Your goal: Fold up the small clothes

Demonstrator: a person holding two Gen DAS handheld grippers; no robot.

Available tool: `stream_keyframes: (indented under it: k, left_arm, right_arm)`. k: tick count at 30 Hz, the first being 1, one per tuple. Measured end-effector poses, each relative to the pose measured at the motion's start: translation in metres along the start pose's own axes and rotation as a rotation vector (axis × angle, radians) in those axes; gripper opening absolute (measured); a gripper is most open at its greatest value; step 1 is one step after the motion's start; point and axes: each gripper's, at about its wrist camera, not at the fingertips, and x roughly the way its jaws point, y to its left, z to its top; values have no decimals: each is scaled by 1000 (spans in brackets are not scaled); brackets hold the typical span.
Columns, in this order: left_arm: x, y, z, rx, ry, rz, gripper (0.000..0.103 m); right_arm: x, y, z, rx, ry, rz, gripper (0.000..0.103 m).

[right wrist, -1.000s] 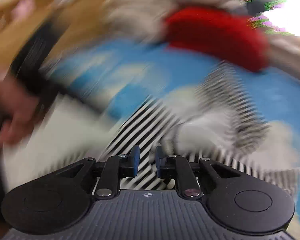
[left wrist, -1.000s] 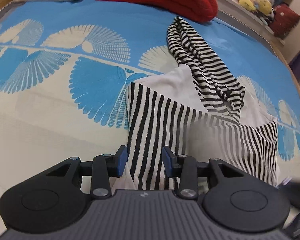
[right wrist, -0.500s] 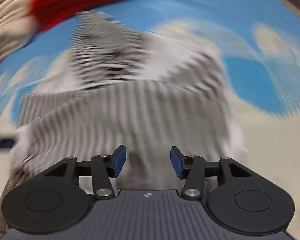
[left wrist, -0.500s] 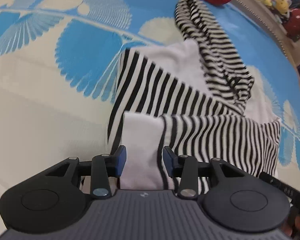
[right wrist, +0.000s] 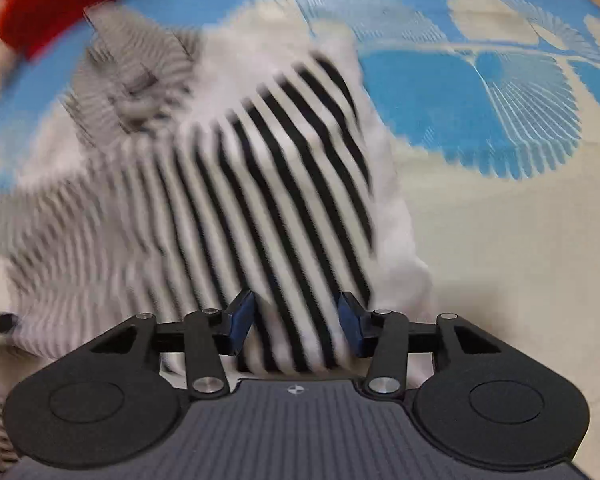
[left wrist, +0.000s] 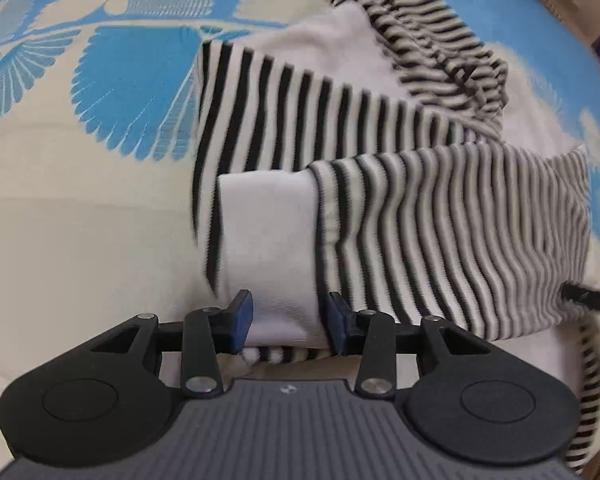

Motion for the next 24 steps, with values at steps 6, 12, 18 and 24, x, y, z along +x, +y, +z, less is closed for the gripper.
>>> stream_keyframes:
  k: [6,12,18,24]
  left_arm:
    - [-15,-5,2,3,-77,-42,50]
    - [-17,-13,5,-25,-71,-38,49]
    - [-88,-25,16,3,-306,-59,49]
    - [-127,-61,102,135,-520,20,27]
  right_arm:
    - [-19,13,1,-26,-89,93,58]
    - [-19,7,7,50,-62,49,58]
    - [-50,-1,28,65,-190,68,58]
    - [-57,-27,45,123,-248,53,53]
